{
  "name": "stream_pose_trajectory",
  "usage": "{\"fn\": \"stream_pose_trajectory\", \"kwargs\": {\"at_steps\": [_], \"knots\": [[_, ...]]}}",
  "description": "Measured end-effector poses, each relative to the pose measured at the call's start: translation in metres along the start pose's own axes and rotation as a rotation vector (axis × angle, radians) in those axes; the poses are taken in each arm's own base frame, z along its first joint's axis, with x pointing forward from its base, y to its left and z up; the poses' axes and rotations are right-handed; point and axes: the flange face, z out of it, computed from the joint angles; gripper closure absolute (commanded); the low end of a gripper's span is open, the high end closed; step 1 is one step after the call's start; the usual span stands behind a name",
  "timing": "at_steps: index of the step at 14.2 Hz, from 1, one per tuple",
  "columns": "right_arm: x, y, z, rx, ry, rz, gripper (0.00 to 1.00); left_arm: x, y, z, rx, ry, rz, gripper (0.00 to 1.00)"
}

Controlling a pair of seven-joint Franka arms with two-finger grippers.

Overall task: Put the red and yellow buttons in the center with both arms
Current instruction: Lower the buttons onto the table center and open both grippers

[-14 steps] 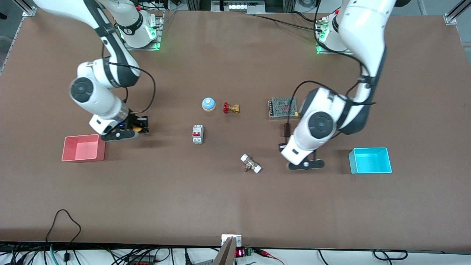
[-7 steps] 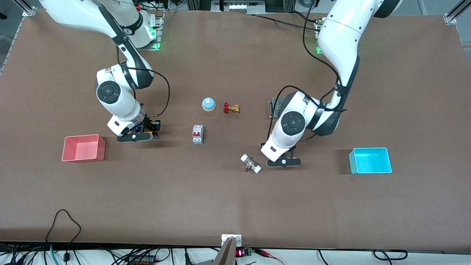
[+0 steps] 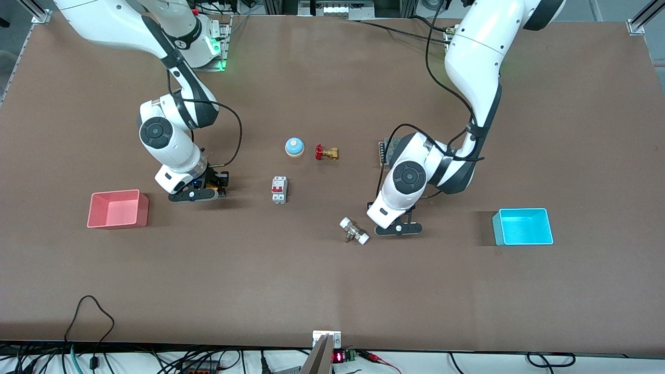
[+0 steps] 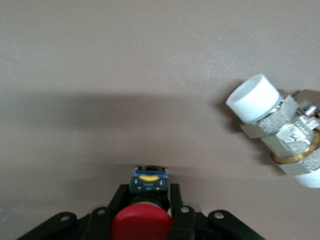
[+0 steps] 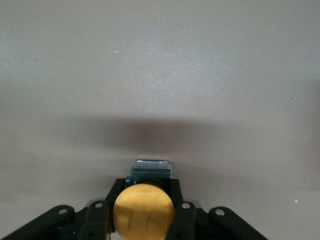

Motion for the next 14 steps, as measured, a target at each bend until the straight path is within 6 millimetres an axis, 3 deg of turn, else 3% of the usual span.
{"fn": "stream_pose_trajectory", "kwargs": {"at_steps": [1,2,3,4,5,9,11,14], "knots": [[0.000,0.000,0.001,0.000,-0.001,0.000,0.48,0.000,0.000,0.000,0.000,0.001,0.000,0.08],[0.000,0.000,0.001,0.001,-0.001,0.000,0.37,0.000,0.000,0.000,0.000,0.001,0.000,0.00],[0.000,0.000,0.001,0.001,-0.001,0.000,0.22,0.000,0.000,0.000,0.001,0.000,-0.001,0.00],[0.000,0.000,0.001,0.001,0.001,0.000,0.16,0.001,-0.001,0.000,0.001,0.001,-0.001,0.00],[0.000,0.000,0.001,0.001,0.002,0.000,0.02,0.001,-0.001,0.000,0.000,0.002,-0.001,0.00],[0.010,0.005,-0.009,-0.001,0.021,0.014,0.00,0.010,0.002,-0.025,-0.013,0.029,-0.001,0.00],[0.028,0.019,-0.037,-0.033,-0.003,0.042,0.00,0.012,-0.002,-0.054,0.000,0.027,0.040,0.00],[0.057,0.035,-0.116,-0.043,-0.029,0.122,0.00,0.024,-0.027,-0.122,0.006,0.058,0.117,0.00]]}}
